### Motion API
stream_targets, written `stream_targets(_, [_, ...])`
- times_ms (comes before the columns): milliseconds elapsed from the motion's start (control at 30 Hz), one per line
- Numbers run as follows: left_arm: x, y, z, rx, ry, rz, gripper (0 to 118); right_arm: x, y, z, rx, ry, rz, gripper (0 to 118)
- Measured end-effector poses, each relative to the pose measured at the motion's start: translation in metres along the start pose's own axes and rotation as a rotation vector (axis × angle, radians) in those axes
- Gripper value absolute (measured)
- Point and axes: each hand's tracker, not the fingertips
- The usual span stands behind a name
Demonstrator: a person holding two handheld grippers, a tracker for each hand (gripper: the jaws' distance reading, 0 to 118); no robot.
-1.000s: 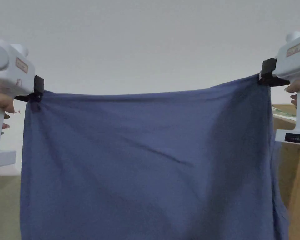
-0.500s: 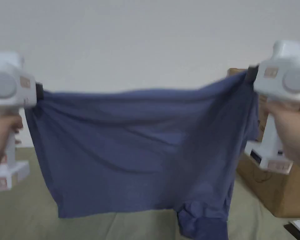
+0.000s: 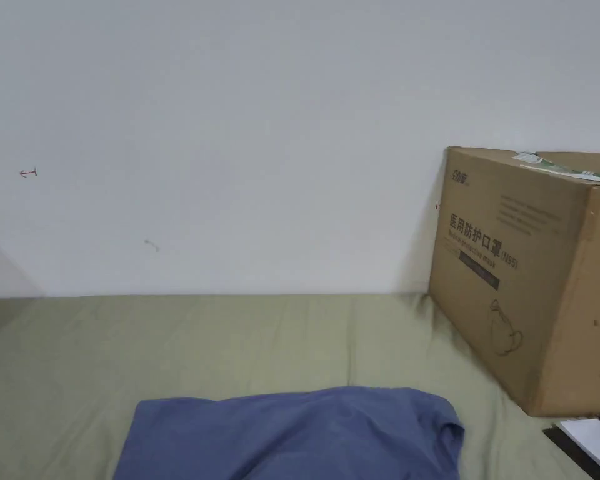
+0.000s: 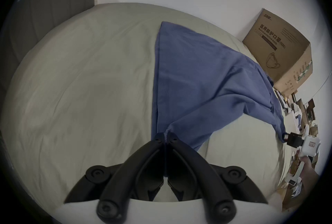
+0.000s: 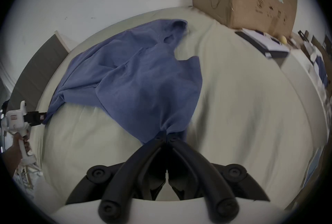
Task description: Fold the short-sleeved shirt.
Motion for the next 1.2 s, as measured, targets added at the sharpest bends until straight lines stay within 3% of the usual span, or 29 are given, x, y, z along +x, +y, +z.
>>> stream_targets(200, [-0.031, -0.068, 0.067, 0.018, -0.001, 0.000, 0, 0.029, -0.077, 0.061, -0.045, 0.054, 0.027, 0])
stream_targets(367, [-0.042, -0.107, 0.110, 0.018, -0.007, -0.052, 0, 0.039, -0.111, 0.107, -0.072, 0.005, 0.066, 0])
stream_targets(433, [-0.042, -0.120, 0.118, 0.010, -0.015, -0.090, 0, 0.048, -0.115, 0.106, -0.093, -0.011, 0.048, 0])
stream_targets(567, [-0.035, -0.140, 0.125, 0.001, -0.009, -0.109, 0, 0.052, -0.116, 0.102, -0.143, -0.027, -0.068, 0])
stream_targets(633, [-0.033, -0.145, 0.123, -0.004, 0.001, -0.113, 3, 0.048, -0.112, 0.098, -0.135, -0.045, -0.075, 3])
stream_targets(667, [-0.032, -0.146, 0.122, -0.010, 0.025, -0.128, 11, 0.044, -0.112, 0.093, -0.139, -0.054, -0.073, 10])
stream_targets(700, [-0.030, -0.142, 0.125, -0.014, 0.048, -0.128, 33, 0.042, -0.112, 0.092, -0.134, -0.066, -0.069, 23])
stream_targets(733, [-0.029, -0.143, 0.125, -0.013, 0.076, -0.131, 74, 0.041, -0.111, 0.095, -0.119, -0.063, -0.067, 46])
stream_targets(767, [-0.027, -0.144, 0.128, -0.010, 0.106, -0.131, 106, 0.038, -0.109, 0.099, -0.096, -0.044, -0.074, 71])
stream_targets(800, [-0.025, -0.145, 0.132, 0.000, 0.102, -0.124, 118, 0.030, -0.108, 0.103, -0.070, -0.053, -0.082, 103])
stream_targets(833, [-0.025, -0.141, 0.139, 0.029, 0.091, -0.106, 115, 0.023, -0.106, 0.107, -0.044, -0.108, -0.079, 117])
stream_targets(867, [-0.021, -0.141, 0.152, 0.116, -0.004, -0.084, 116, 0.017, -0.105, 0.113, -0.011, -0.119, -0.068, 110])
stream_targets(933, [-0.008, -0.141, 0.173, 0.162, -0.138, -0.030, 116, 0.003, -0.104, 0.139, 0.144, -0.035, -0.050, 110])
stream_targets(1000, [-0.008, -0.139, 0.200, 0.230, -0.181, -0.010, 116, -0.020, -0.100, 0.163, 0.212, -0.005, 0.016, 113])
stream_targets(1133, [0.022, -0.154, 0.238, 0.431, -0.229, -0.040, 115, -0.078, -0.119, 0.221, 0.620, 0.026, 0.133, 112])
stream_targets(1200, [0.034, -0.169, 0.263, 0.595, -0.243, -0.066, 107, -0.110, -0.137, 0.254, 0.806, 0.045, 0.144, 112])
